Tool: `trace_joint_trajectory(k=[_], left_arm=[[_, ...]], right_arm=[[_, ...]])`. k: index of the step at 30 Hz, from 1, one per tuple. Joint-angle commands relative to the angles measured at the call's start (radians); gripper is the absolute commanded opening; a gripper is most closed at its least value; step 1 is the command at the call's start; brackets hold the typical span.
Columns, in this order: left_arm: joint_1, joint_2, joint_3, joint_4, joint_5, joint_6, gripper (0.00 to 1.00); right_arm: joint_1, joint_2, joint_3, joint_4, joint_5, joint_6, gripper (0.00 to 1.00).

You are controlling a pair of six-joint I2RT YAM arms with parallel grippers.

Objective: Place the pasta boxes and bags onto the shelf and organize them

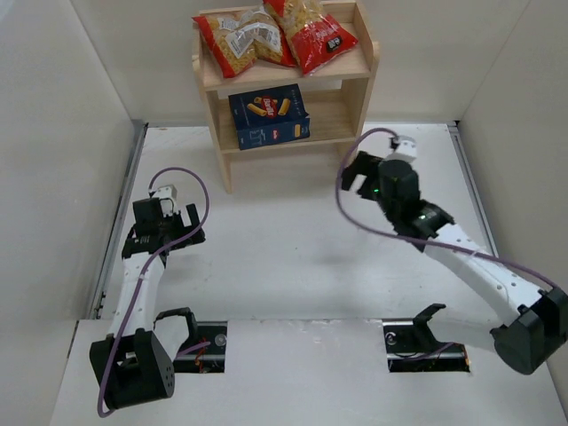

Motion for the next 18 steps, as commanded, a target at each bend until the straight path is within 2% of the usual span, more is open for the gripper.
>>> trace_joint_trajectory(k=[1,4,7,11,18], left_arm=[[0.007,-0.013,0.000,0.048,-0.093,0.041,1.00],[0.039,0.004,0.010,0.073,-0.164,0.047,1.00],[0.088,0.024,0.030,0.080,-0.236,0.067,1.00],[0.148,0.039,0.048,0.079,-0.294,0.097,1.00],[0.136,0.007,0.036,0.065,-0.316,0.117,1.00]], right_arm=[[-0.271,-0.031,0.005,-0.516,-0.050,0.061,1.00],[-0.515,-0.097,-0.028,-0.569,-0.087,0.013,1.00],[-0.644,-0.153,-0.014,-0.619,-0.093,-0.026,1.00],[-0.678,-0.168,0.018,-0.681,-0.078,-0.145,1.00],[-0.675,-0.205,-0.006,-0.658,-0.027,-0.120,1.00]])
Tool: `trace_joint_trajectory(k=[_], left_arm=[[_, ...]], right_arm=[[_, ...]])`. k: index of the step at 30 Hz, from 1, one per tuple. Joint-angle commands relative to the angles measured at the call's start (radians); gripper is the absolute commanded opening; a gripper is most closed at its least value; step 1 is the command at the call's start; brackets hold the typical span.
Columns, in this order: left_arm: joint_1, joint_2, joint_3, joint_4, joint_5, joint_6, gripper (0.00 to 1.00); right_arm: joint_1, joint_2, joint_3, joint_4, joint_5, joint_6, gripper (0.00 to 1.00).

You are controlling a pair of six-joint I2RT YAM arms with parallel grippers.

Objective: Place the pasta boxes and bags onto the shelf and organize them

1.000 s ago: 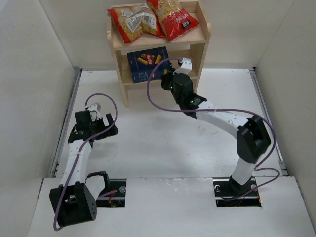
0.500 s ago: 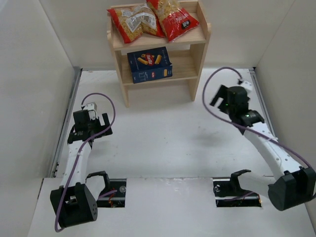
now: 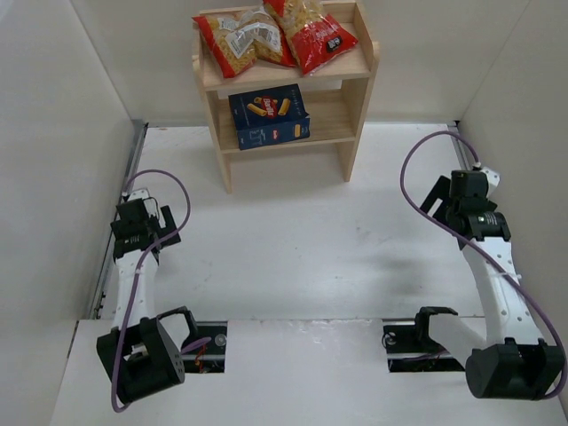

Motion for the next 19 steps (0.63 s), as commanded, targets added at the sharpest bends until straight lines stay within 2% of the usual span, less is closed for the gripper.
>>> trace_joint_trajectory(k=[1,12,19], left_arm=[[-0.022,-0.042,0.030,0.013,-0.029,0.028,1.00],[-0.061,-0.052,0.022,0.011,-0.048,0.058,1.00],[-0.061,-0.071,0.004,0.011,-0.046,0.062,1.00]], right_arm=[[0.002,-0.033,0.008,0.000,0.037,-0.015,1.00],[-0.041,-0.073,0.017,0.041,0.051,0.022,1.00],[-0.093,-0.020,0.026,0.015,0.043,0.069,1.00]])
